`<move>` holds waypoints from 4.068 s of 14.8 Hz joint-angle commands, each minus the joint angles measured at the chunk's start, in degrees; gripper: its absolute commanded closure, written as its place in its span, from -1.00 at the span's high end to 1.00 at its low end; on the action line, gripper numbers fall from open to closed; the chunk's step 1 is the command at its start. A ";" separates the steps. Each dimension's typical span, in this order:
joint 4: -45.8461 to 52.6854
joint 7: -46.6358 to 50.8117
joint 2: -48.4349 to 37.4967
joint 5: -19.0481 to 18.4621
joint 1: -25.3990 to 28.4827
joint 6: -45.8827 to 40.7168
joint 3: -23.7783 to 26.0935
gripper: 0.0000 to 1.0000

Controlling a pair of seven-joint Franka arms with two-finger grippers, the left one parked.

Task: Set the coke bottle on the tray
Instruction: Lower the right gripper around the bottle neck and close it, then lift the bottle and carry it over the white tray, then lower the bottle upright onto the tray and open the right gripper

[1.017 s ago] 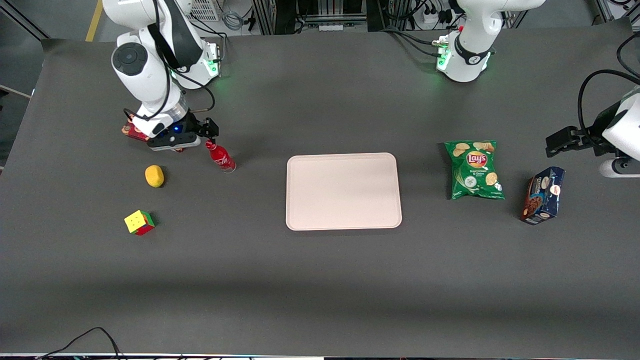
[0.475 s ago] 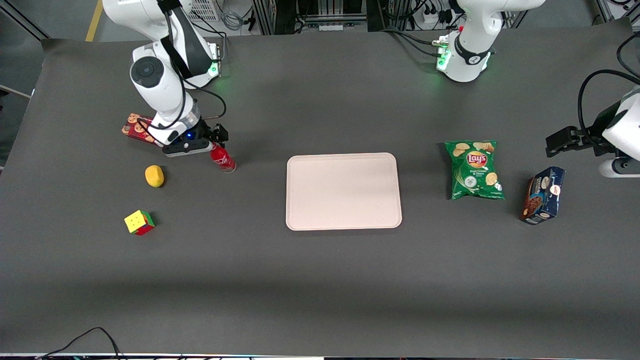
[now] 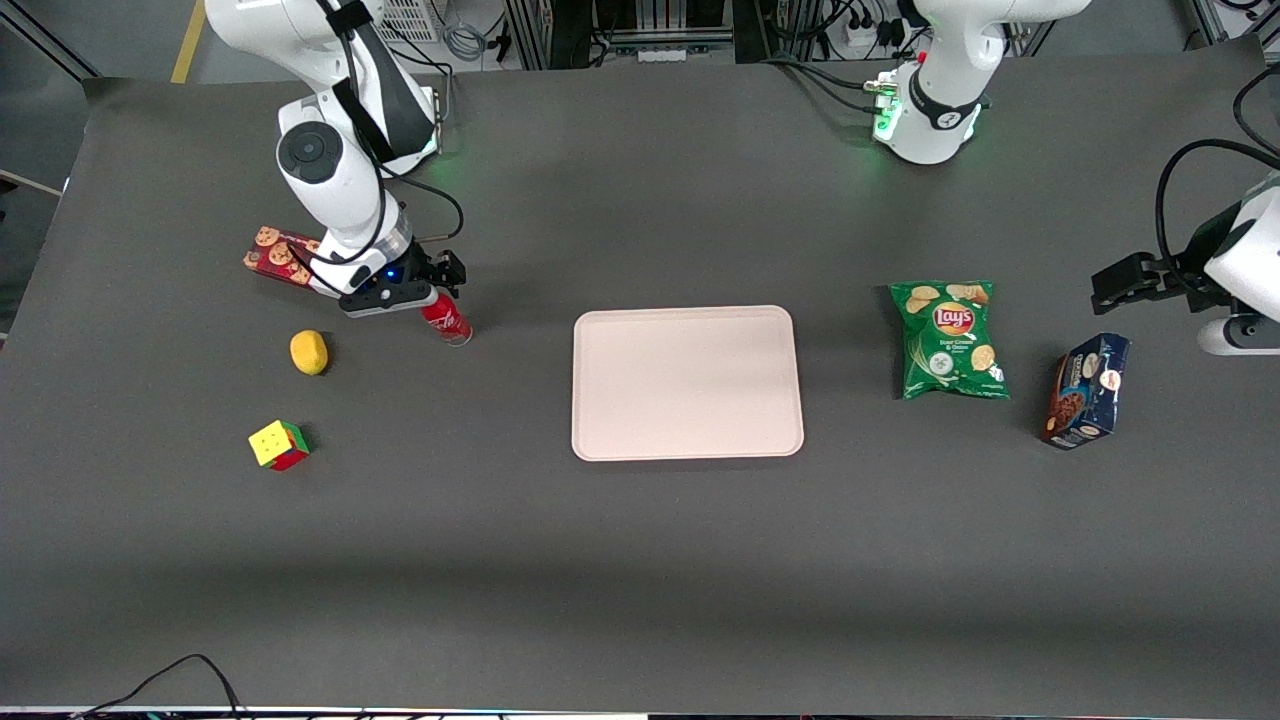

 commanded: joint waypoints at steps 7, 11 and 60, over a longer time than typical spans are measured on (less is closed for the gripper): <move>0.56 0.89 -1.55 0.83 0.41 -3.83 0.03 0.00; 0.73 0.88 -2.17 0.83 0.41 -4.62 0.03 -0.78; 72.54 41.67 48.72 -13.67 17.20 -28.79 4.95 0.46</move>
